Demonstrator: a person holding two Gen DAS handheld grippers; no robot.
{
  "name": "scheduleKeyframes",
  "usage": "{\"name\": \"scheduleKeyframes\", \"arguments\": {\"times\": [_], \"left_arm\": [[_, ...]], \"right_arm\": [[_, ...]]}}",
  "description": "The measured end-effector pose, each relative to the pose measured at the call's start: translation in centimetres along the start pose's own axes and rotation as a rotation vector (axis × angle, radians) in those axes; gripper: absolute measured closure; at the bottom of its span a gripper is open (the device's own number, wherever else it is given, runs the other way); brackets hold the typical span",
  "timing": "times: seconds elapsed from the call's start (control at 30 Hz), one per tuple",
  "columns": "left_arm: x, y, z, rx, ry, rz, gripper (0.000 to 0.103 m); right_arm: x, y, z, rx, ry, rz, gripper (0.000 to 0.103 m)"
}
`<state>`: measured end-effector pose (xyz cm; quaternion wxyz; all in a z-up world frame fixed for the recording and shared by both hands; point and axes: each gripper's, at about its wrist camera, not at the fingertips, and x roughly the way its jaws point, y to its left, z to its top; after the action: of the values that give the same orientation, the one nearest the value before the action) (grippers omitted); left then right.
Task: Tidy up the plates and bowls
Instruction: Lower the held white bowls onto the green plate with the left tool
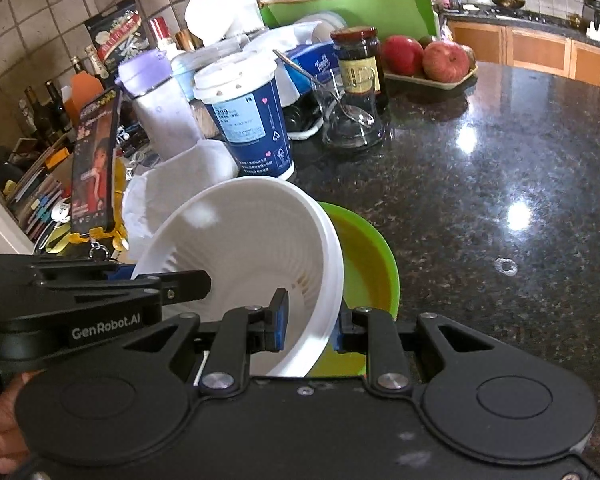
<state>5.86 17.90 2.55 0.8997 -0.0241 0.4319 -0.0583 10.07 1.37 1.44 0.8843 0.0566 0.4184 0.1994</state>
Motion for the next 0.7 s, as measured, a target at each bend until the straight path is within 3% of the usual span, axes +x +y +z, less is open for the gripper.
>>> {"name": "scheduleKeyframes", "arguments": {"times": [0.37, 0.7], "left_arm": [[1.5, 1.5, 0.8, 0.003, 0.037, -0.040, 0.075], [0.9, 2.4, 1.5, 0.006, 0.009, -0.062, 0.075]], "right_arm": [[1.5, 0.1, 1.0, 0.016, 0.020, -0.015, 0.079], [1.4, 0.1, 1.3, 0.032, -0.015, -0.039, 0.079]]}}
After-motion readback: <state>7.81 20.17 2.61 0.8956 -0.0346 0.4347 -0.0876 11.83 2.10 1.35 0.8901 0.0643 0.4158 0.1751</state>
